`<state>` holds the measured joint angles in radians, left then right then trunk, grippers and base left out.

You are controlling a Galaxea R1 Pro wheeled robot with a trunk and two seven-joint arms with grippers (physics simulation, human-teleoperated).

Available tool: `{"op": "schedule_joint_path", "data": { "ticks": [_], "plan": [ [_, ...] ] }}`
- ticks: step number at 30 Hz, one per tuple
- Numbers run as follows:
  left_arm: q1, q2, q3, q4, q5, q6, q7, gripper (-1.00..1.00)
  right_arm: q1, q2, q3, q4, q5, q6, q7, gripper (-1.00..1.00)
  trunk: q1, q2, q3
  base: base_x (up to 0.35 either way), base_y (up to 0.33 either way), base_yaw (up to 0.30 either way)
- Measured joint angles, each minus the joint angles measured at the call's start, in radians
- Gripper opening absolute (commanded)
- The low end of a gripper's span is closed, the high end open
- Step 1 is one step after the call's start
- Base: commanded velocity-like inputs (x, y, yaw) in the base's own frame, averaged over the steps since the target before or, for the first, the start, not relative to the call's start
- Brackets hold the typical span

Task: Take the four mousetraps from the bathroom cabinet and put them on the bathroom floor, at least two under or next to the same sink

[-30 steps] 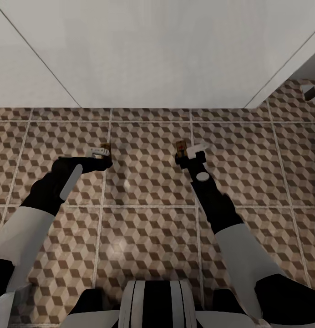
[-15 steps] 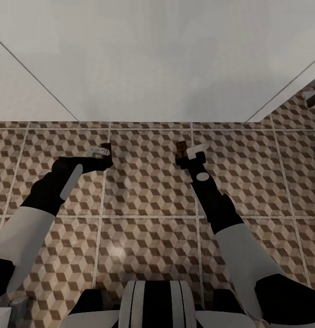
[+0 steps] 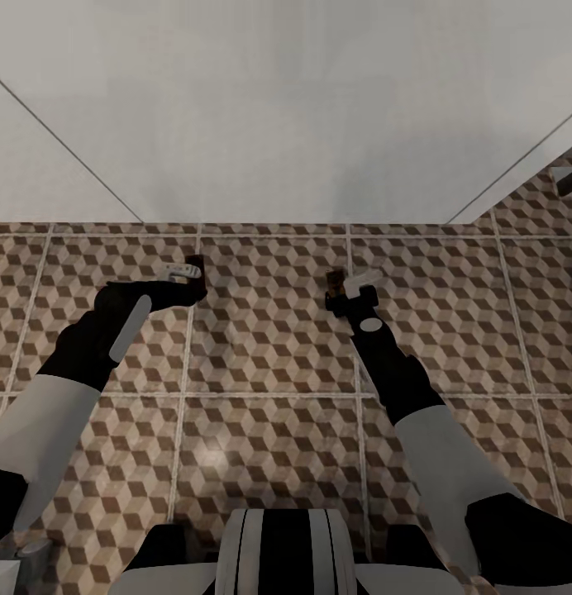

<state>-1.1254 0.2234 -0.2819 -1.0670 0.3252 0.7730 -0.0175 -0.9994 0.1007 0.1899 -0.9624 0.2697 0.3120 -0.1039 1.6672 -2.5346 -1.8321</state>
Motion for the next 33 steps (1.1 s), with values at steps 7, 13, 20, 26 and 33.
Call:
{"op": "schedule_joint_path", "data": {
  "ticks": [7,13,20,26,33],
  "plan": [
    [0.0,-0.016,0.003,-0.028,0.0,0.002,0.004,-1.0,0.0,-0.004,-0.002,0.012,-0.001,0.033,0.0,-1.0,0.0,0.0,0.0,0.0,0.0,0.0],
    [0.0,-0.059,0.008,0.044,-0.002,0.003,0.005,-1.0,-0.001,-0.004,-0.002,0.013,-0.001,0.035,0.0,-1.0,0.0,0.0,0.0,0.0,0.0,0.0],
    [-0.004,-0.113,0.01,0.193,-0.004,-0.001,0.005,-1.0,-0.016,-0.002,-0.003,0.014,-0.001,0.037,0.0,-1.0,0.0,0.0,0.0,0.0,0.0,0.0],
    [-0.007,-0.146,0.011,0.262,-0.01,-0.002,0.027,-1.0,-0.079,0.006,-0.002,0.038,-0.002,0.052,0.001,-1.0,0.0,0.0,0.0,0.0,0.0,0.0],
    [-0.01,-0.149,0.012,0.272,-0.013,-0.009,0.046,-1.0,-0.132,0.03,-0.002,0.099,-0.003,0.057,0.001,-1.0,0.0,0.0,0.0,0.0,0.0,0.0]
  ]
}}
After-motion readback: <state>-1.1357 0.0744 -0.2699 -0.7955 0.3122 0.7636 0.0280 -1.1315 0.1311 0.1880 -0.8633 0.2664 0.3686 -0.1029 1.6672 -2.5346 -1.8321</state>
